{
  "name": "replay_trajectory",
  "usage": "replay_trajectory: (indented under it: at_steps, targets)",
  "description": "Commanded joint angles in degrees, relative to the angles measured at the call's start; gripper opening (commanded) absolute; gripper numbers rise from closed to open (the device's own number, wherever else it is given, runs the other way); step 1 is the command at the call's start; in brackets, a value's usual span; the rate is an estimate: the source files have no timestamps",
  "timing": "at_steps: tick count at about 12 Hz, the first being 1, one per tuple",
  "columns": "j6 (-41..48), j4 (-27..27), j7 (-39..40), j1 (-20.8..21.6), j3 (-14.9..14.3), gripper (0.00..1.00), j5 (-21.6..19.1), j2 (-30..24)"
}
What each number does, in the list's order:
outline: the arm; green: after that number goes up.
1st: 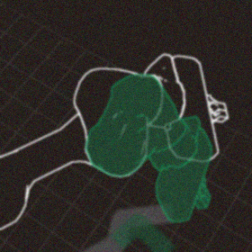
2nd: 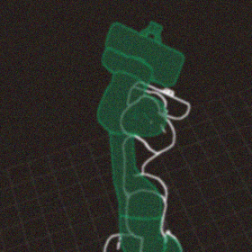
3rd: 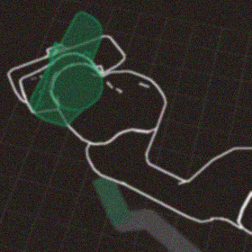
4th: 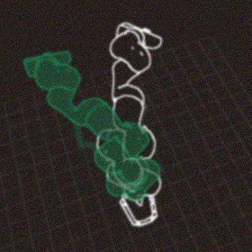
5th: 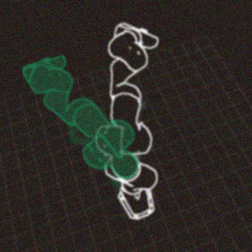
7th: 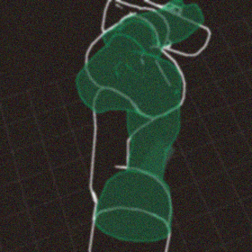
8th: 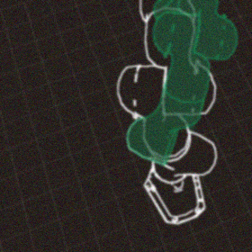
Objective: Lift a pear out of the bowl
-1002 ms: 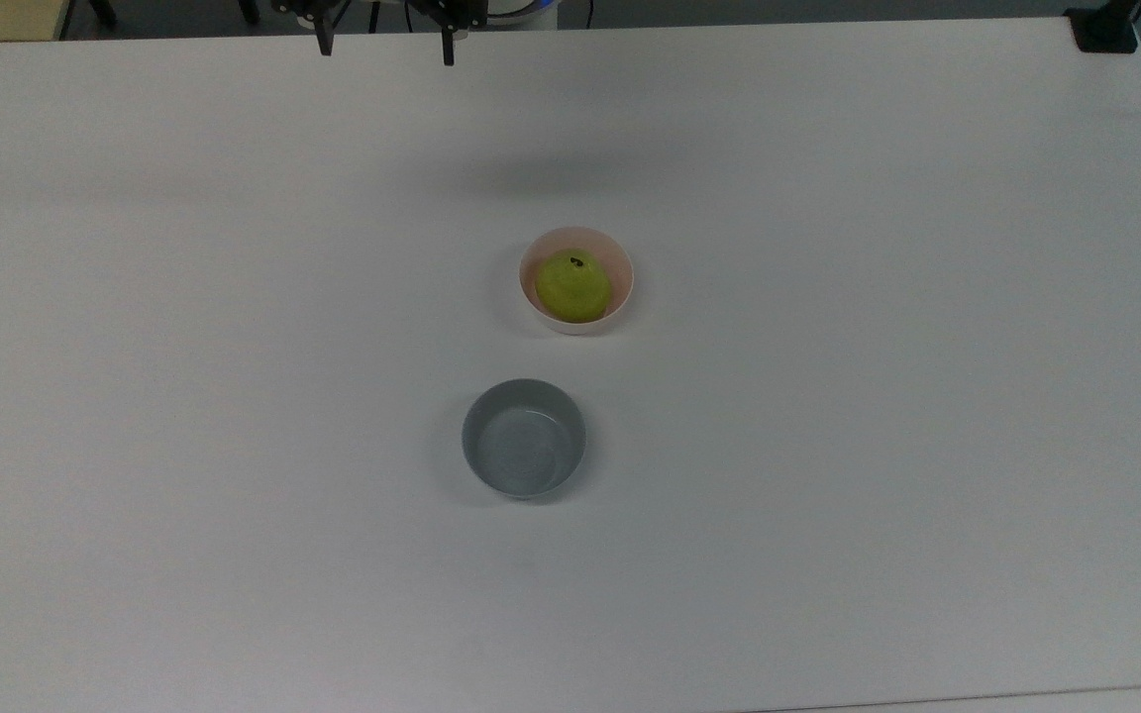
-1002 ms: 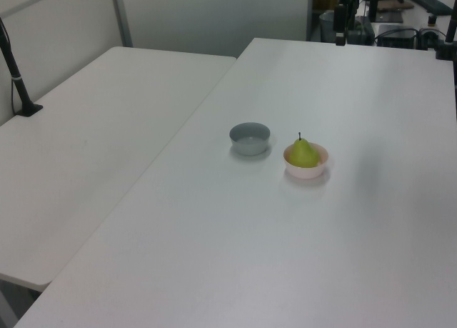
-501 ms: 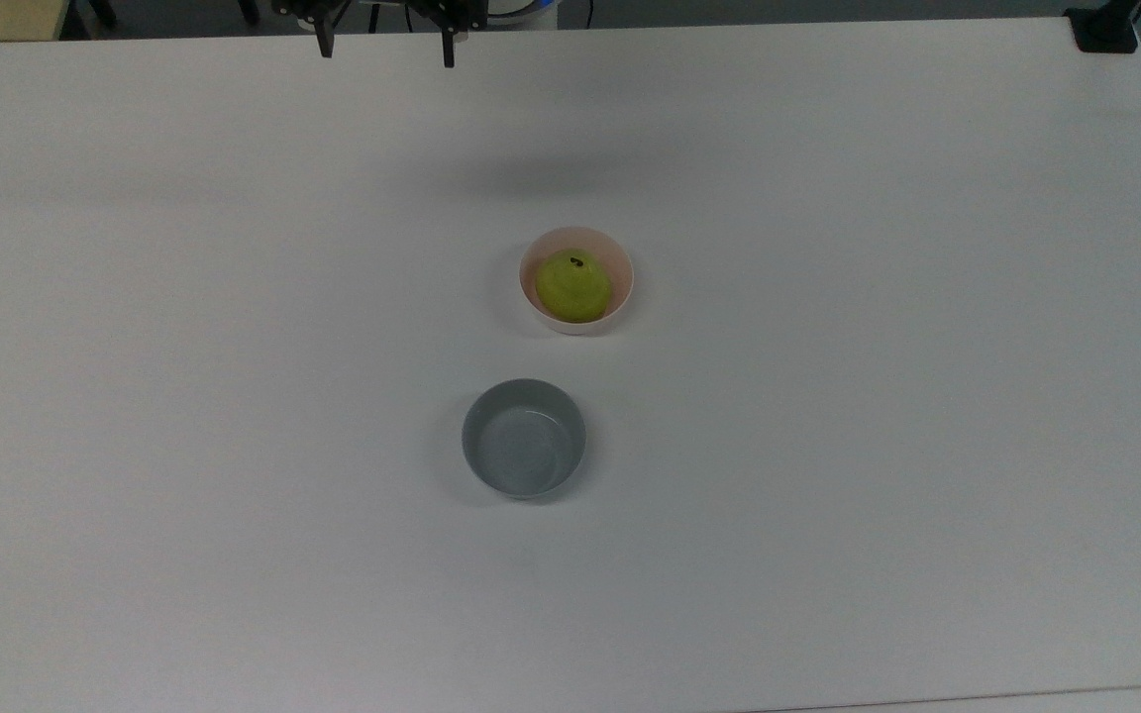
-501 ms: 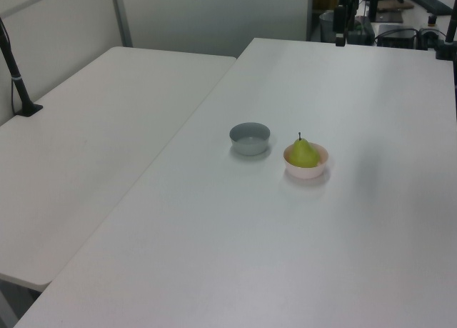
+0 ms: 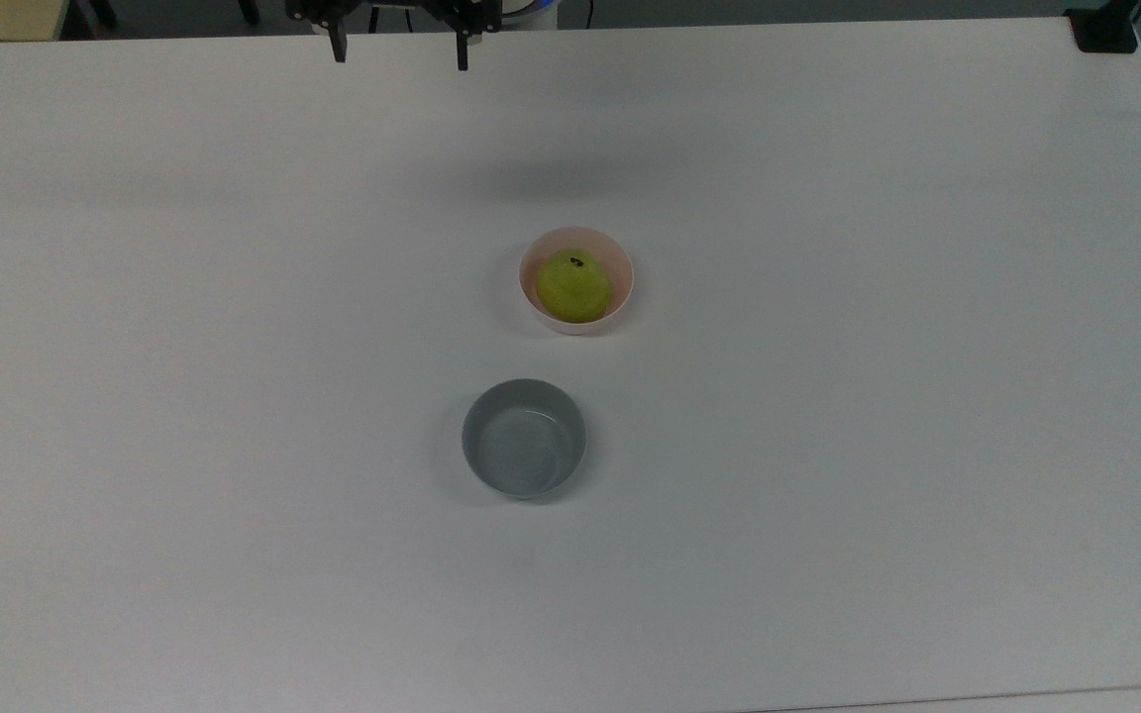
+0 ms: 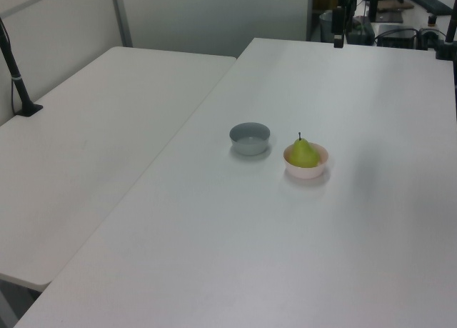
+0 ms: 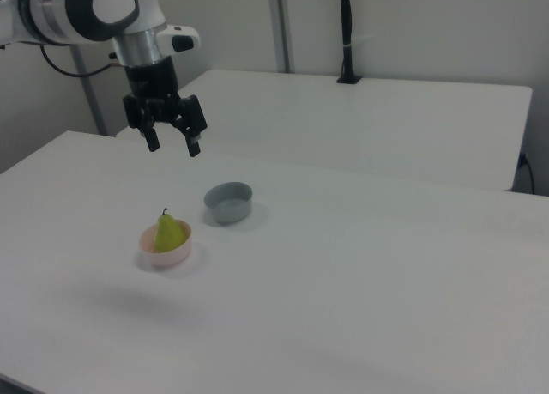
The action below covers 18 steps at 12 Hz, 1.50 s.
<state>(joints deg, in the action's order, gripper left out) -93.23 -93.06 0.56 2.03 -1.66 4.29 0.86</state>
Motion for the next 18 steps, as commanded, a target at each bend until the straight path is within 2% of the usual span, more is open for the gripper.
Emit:
replay_trajectory:
  at_steps: [1,5,10,14,18]
  targets:
    - [-1.25,-0.19,-0.29,3.75,0.07,1.0,-1.22,0.46]
    - [-3.62,-0.28,-0.73,8.94,-0.01,1.0,-1.13,2.82]
    - [-7.74,-0.37,-0.82,11.94,-0.01,1.0,-0.87,8.88]
    - [-14.15,-1.85,-0.82,12.73,-0.01,1.0,-0.52,15.04]
    - [-18.03,-6.68,-0.82,13.17,0.16,1.0,1.24,16.37]
